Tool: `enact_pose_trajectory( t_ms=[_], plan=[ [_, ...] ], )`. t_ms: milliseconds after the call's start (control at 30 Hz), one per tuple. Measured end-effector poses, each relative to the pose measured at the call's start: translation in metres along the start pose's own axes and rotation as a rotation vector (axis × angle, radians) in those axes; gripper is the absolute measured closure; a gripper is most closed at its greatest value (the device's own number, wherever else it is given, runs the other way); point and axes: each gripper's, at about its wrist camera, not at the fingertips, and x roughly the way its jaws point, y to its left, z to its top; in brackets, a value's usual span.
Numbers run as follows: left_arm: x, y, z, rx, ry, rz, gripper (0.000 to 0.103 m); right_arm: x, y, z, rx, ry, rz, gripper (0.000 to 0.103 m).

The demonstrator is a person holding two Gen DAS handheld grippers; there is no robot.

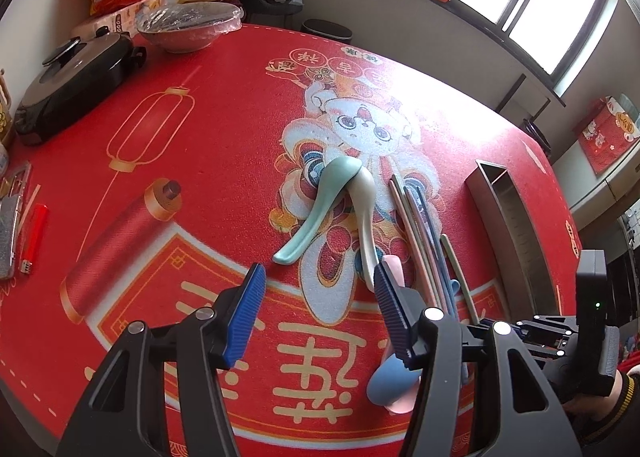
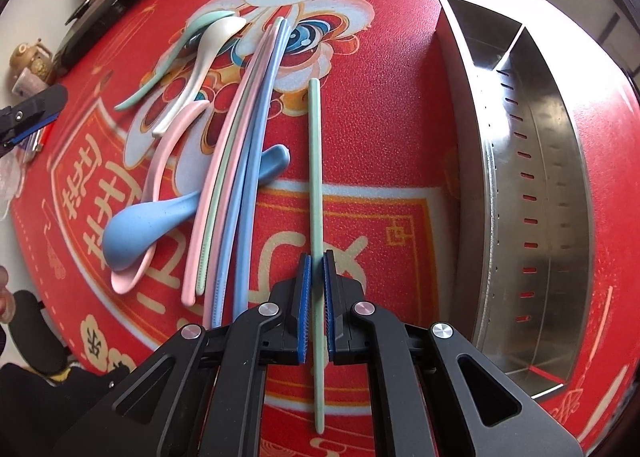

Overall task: Organize utensils
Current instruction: 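Grasp the mint green spoon with the left tool while the right tool holds the chopstick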

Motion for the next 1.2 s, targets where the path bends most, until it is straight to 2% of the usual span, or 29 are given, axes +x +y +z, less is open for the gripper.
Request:
enact_pose_trajectory(
  t_ms=[133,300,500,700,933,1000,1067,1200],
  plan=[
    [0.010,0.009,0.003,0.035,-0.001,0.030,0.054,0.001,-0.002,0.003,-0.001,-0.004,0.000,0.097],
    [0.039,0.011,0.016,0.122,0.036,0.033,0.067,0.001,0.000,0.004,-0.015,-0.008,-0.009,0.097],
    [0.074,-0.008,0.043,0.213,0.068,-0.020,0.068,0.001,0.003,0.003,-0.039,-0.013,-0.033,0.097],
    [0.101,-0.030,0.050,0.300,0.137,0.018,0.071,0.002,0.005,0.000,-0.036,-0.024,-0.031,0.097],
    [0.118,-0.026,0.053,0.298,0.146,0.065,0.077,0.001,-0.001,-0.003,-0.023,-0.031,-0.022,0.097],
    [0.118,-0.026,0.053,0.314,0.146,0.076,0.083,0.000,-0.004,-0.003,-0.019,-0.031,-0.017,0.097],
    [0.116,-0.024,0.053,0.315,0.158,0.067,0.090,0.000,-0.005,-0.003,-0.015,-0.031,-0.012,0.097],
    [0.109,-0.015,0.051,0.256,0.197,-0.003,0.095,0.000,-0.006,-0.004,-0.010,-0.030,-0.005,0.097]
  ],
)
